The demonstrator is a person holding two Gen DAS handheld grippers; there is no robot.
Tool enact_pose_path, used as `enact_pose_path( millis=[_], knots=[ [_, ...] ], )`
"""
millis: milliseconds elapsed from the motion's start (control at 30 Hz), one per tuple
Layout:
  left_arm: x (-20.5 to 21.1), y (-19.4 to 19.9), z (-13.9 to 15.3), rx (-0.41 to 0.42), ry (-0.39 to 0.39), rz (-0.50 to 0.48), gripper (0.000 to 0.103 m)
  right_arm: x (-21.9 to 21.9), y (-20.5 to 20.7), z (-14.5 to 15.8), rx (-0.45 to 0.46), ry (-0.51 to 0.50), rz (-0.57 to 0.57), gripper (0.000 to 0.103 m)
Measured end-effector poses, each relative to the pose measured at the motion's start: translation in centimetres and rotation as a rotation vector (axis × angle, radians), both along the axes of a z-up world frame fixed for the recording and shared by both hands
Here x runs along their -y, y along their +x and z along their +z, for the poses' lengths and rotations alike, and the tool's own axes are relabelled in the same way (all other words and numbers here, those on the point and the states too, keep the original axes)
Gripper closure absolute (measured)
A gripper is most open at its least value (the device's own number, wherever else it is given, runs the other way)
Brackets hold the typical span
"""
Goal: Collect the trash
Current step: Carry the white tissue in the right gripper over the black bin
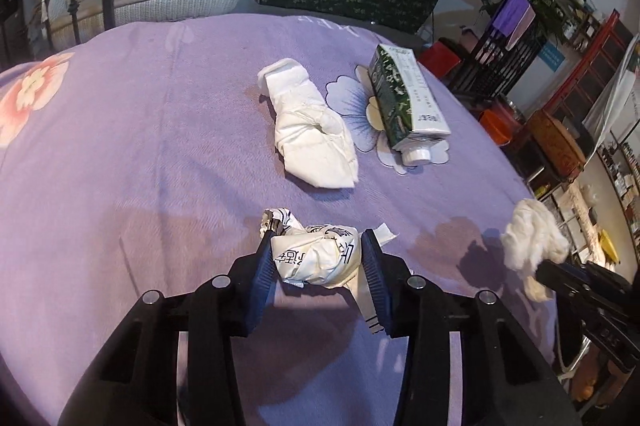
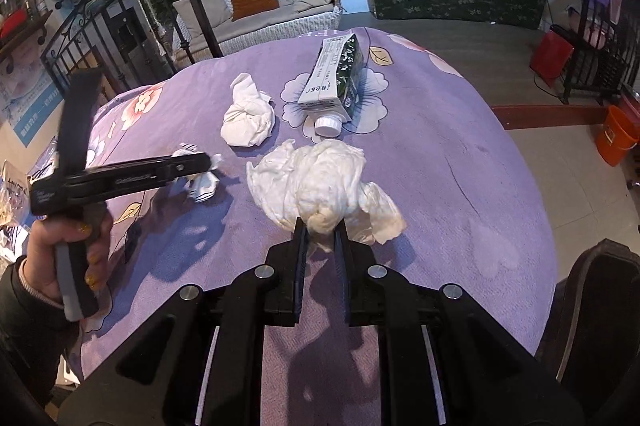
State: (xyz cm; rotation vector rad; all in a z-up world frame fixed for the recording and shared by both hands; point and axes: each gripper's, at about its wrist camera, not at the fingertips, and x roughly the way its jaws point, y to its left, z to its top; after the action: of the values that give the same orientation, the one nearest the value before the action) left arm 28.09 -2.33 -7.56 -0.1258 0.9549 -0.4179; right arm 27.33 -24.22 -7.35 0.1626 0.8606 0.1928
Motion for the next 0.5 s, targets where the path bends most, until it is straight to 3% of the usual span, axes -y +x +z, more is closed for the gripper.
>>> enact_pose_path(
  millis=[267, 500],
  knots=[
    [-0.1, -5.6, 1.7, 0.048, -0.062, 0.053, 0.061, 1.4, -3.1, 0.1, 0.031, 0.025, -0.07, 0.089],
    [2.1, -8.8, 2.4, 0.078, -0.067, 0.021, 0.061, 3.6, -6.8, 0.1, 0.058, 0.03, -0.135, 0.089]
  ],
)
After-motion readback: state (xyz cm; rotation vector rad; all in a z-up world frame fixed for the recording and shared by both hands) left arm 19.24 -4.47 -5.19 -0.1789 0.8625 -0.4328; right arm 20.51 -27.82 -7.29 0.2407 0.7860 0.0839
